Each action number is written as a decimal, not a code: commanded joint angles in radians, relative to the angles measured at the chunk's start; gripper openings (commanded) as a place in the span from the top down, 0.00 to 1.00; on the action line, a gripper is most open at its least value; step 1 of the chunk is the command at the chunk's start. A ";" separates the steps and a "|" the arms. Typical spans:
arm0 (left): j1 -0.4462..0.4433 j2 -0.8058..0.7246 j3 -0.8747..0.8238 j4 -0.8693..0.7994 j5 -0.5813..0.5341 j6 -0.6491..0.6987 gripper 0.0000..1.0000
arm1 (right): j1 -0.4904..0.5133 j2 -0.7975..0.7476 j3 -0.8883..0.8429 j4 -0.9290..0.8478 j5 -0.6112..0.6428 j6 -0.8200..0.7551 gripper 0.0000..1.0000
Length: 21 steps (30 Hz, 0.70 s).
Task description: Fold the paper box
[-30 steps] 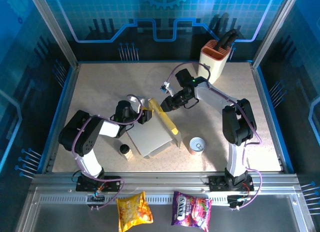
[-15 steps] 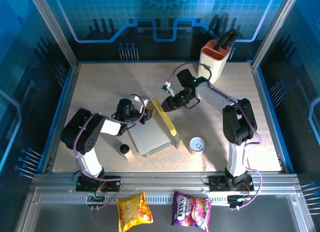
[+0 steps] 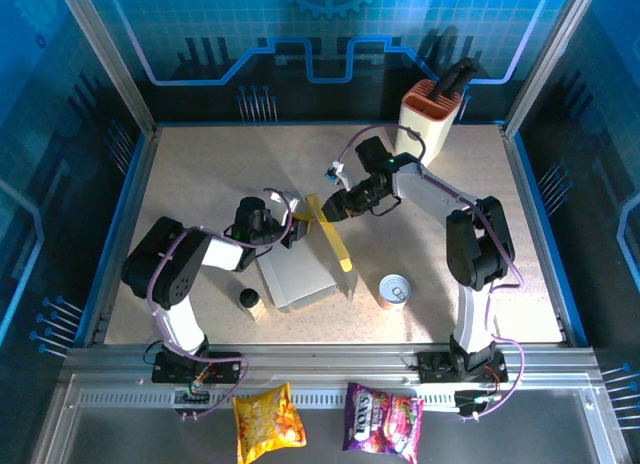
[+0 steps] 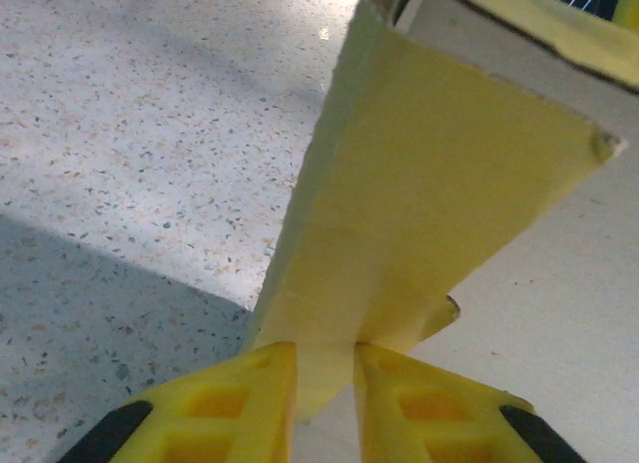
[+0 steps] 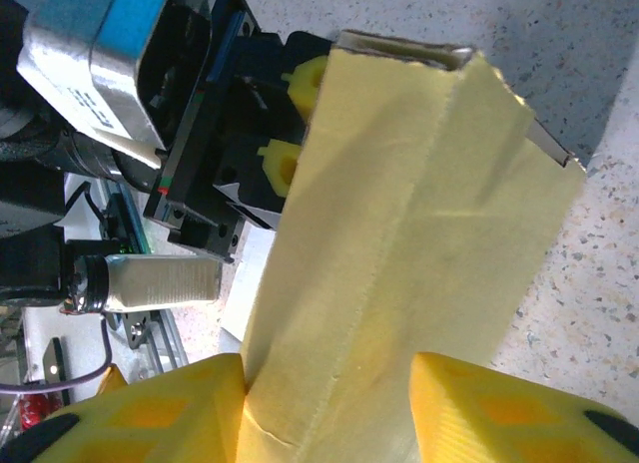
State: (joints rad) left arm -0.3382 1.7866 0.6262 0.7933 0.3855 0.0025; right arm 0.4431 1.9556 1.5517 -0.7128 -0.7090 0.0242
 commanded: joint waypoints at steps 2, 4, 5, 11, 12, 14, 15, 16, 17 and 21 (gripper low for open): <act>-0.011 -0.027 0.030 -0.024 -0.047 0.009 0.65 | -0.011 0.026 -0.003 -0.009 -0.010 -0.013 0.57; -0.010 -0.034 0.040 -0.048 -0.063 0.014 0.61 | -0.009 0.033 0.001 -0.016 -0.016 -0.017 0.58; -0.009 -0.035 0.053 -0.072 -0.066 0.013 0.58 | -0.009 0.034 0.001 -0.016 -0.019 -0.019 0.59; -0.009 -0.026 0.092 -0.135 -0.032 0.027 0.46 | 0.001 0.041 0.017 -0.045 -0.041 -0.049 0.63; -0.009 -0.024 0.095 -0.140 -0.025 0.032 0.46 | 0.003 0.044 0.021 -0.049 -0.048 -0.055 0.63; -0.009 -0.020 0.101 -0.152 0.000 0.044 0.46 | 0.006 0.046 0.025 -0.056 -0.057 -0.064 0.63; -0.009 -0.017 0.102 -0.156 0.018 0.053 0.46 | 0.006 0.046 0.026 -0.060 -0.061 -0.068 0.63; -0.009 -0.016 0.104 -0.162 0.035 0.064 0.47 | 0.008 0.048 0.027 -0.060 -0.065 -0.072 0.63; -0.009 -0.015 0.104 -0.164 0.049 0.071 0.48 | 0.009 0.048 0.028 -0.065 -0.072 -0.079 0.63; -0.010 -0.018 0.094 -0.156 0.089 0.095 0.56 | 0.017 0.046 0.036 -0.084 -0.085 -0.104 0.63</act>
State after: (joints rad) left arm -0.3397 1.7832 0.7021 0.6464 0.3988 0.0547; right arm 0.4442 1.9835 1.5597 -0.7460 -0.7448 -0.0368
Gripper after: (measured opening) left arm 0.463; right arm 0.367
